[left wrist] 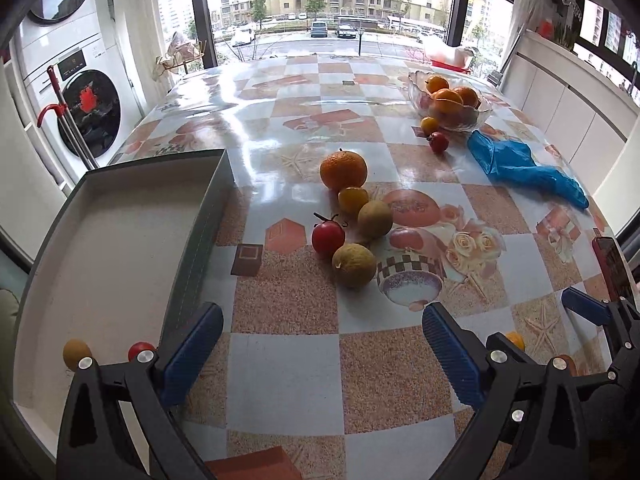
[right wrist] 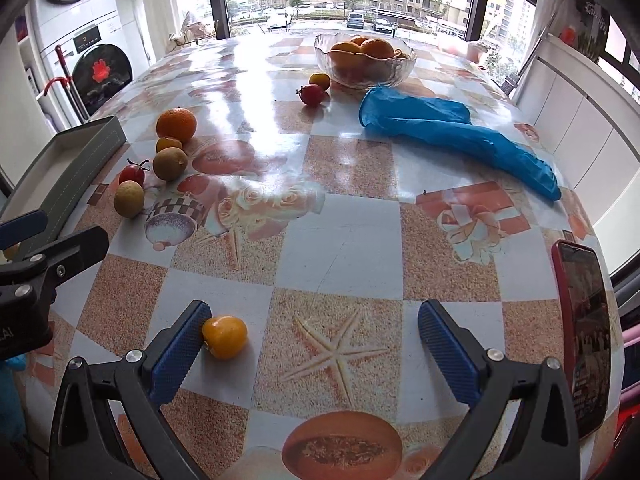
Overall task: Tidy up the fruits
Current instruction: 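Grasp another brown fruit with the left tool while the right tool grasps the yellow tomato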
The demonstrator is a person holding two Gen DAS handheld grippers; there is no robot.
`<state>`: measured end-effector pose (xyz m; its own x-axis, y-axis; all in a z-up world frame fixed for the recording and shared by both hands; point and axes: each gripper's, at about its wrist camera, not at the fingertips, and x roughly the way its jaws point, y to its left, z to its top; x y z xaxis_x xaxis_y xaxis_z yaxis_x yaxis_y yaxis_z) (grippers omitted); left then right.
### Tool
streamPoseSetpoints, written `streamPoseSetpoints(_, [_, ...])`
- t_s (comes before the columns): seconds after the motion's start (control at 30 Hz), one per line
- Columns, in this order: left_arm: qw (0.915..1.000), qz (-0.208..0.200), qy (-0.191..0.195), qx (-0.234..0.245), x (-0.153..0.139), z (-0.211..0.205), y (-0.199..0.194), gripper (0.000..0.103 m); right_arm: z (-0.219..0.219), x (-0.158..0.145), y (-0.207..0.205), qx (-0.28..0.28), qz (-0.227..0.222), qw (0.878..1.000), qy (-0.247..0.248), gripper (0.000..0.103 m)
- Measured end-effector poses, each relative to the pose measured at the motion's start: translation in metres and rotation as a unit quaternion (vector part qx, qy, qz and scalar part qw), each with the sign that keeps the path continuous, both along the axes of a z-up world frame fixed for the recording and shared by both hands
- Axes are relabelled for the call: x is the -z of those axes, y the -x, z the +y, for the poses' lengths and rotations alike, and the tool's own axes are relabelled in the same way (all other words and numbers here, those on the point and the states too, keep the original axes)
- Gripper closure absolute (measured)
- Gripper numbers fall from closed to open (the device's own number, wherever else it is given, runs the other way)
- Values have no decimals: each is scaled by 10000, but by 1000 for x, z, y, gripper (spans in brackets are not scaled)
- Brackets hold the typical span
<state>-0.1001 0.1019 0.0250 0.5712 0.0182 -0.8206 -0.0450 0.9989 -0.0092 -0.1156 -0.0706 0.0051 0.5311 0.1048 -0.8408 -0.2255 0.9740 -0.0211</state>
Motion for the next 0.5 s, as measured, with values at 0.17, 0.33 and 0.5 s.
streamPoseSetpoints(0.17, [9996, 284, 63, -28, 12, -5, -19, 36, 0, 0, 0, -71, -17, 10000, -14, 0])
streamPoseSetpoints(0.33, [9991, 342, 170, -156, 17, -6, -26, 41, 0, 0, 0, -74, -20, 10000, -17, 0])
streamPoseSetpoints(0.5, [9990, 340, 157, -231, 17, -5, -30, 64, 0, 0, 0, -71, -21, 10000, -19, 0])
